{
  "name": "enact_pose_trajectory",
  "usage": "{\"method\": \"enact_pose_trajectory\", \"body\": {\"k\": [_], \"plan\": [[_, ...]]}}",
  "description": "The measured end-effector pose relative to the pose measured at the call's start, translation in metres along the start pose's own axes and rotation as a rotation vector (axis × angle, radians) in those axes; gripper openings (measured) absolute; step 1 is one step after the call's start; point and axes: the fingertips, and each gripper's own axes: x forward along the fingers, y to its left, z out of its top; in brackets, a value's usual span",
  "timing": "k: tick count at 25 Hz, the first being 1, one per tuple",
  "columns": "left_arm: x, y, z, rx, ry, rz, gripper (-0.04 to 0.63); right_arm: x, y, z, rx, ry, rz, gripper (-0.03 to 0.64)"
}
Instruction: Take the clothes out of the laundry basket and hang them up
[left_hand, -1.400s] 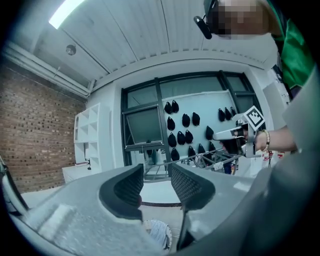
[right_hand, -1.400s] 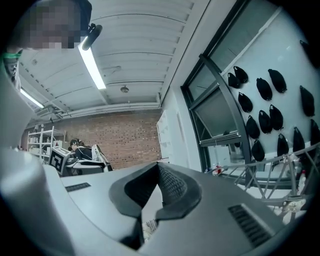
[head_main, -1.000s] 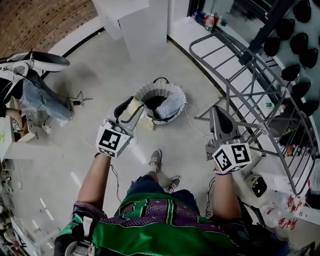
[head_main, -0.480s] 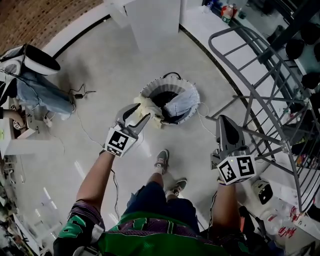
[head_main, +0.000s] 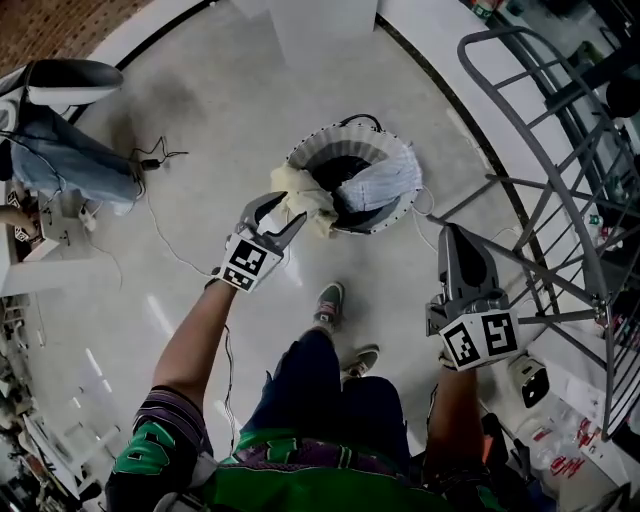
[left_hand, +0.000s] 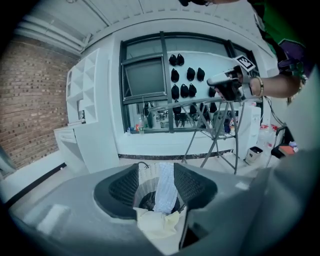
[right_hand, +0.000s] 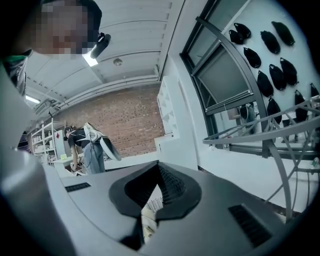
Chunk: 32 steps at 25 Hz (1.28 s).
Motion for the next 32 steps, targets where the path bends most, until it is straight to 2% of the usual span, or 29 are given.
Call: {"method": "enact_pose_trajectory", "body": {"k": [9, 22, 26, 32], "plan": [[0.048, 0.026, -0.105, -0.021, 0.112, 0.011, 0.221, 0.039, -0.011, -0.058, 0.000, 0.039, 0.026, 0.000], [0.115, 0.072, -0.227, -0.142, 0.229, 0.066, 0.221, 0.101, -0.025, -0.134, 0.011, 0.087, 0.067, 0.000], [0.127, 0.074, -0.248, -0.206, 0.262, 0.062, 0.222, 0.106, -0.029, -0.141, 0.013, 0.094, 0.059, 0.000], [0.138, 0.073, -0.254, -0.208, 0.303, 0.037, 0.222, 0.104, -0.033, -0.139, 0.013, 0.096, 0.046, 0.000]]}}
